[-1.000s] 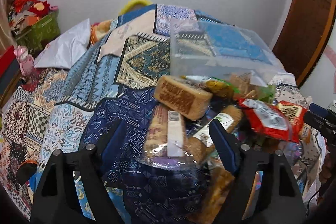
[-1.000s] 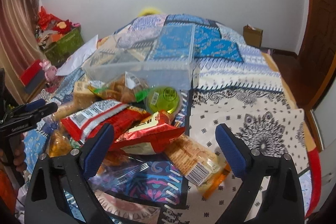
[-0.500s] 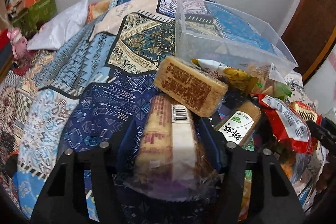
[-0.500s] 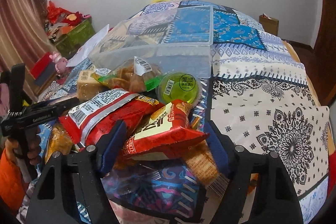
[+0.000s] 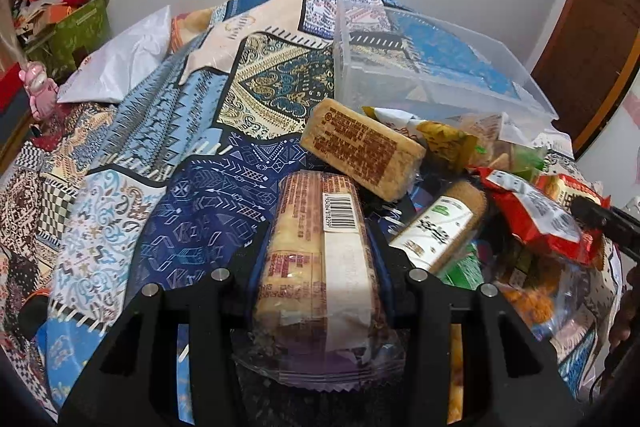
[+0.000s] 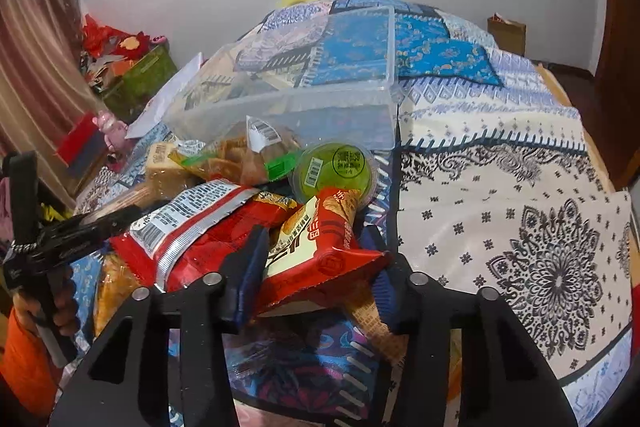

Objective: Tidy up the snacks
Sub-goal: 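Grasp the biscuit roll with the left tool while the right grasps a red bag, then carry the biscuit roll into the clear box while the right tool drops the red bag in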

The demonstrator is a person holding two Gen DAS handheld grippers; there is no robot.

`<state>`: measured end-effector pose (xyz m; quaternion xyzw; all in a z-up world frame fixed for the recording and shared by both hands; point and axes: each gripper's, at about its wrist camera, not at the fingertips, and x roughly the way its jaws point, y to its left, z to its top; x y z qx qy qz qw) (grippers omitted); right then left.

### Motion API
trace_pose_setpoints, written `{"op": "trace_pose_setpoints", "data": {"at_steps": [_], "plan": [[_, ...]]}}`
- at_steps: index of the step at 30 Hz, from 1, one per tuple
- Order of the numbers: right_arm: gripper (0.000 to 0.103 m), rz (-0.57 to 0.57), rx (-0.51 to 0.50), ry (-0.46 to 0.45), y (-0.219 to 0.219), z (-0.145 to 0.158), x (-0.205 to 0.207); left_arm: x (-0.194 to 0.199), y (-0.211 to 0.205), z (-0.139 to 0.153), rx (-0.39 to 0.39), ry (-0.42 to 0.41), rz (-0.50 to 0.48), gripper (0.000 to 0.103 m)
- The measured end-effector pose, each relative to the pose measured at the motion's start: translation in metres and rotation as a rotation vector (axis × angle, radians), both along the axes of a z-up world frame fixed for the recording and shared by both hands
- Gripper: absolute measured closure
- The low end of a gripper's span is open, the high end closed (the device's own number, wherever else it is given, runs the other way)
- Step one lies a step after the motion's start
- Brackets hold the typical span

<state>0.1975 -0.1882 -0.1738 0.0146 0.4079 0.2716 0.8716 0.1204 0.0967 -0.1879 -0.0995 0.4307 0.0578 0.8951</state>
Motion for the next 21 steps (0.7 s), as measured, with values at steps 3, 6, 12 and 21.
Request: {"op": "trace_pose_setpoints", "data": {"at_steps": [3, 6, 12, 21], "plan": [[0.07, 0.001, 0.014, -0.021, -0.001, 0.01, -0.003, -0.011, -0.002, 0.012, 0.014, -0.028, 0.002, 0.058], [0.081, -0.004, 0.011, -0.047, -0.002, 0.018, -0.005, -0.018, -0.003, 0.027, 0.022, -0.063, 0.0, 0.058], [0.081, -0.015, 0.003, -0.059, -0.006, 0.023, -0.009, -0.028, -0.01, 0.057, 0.041, -0.135, -0.005, 0.058], [0.084, -0.035, 0.018, -0.152, -0.013, 0.052, -0.016, -0.023, -0.023, 0.088, 0.03, -0.217, -0.032, 0.058]]}}
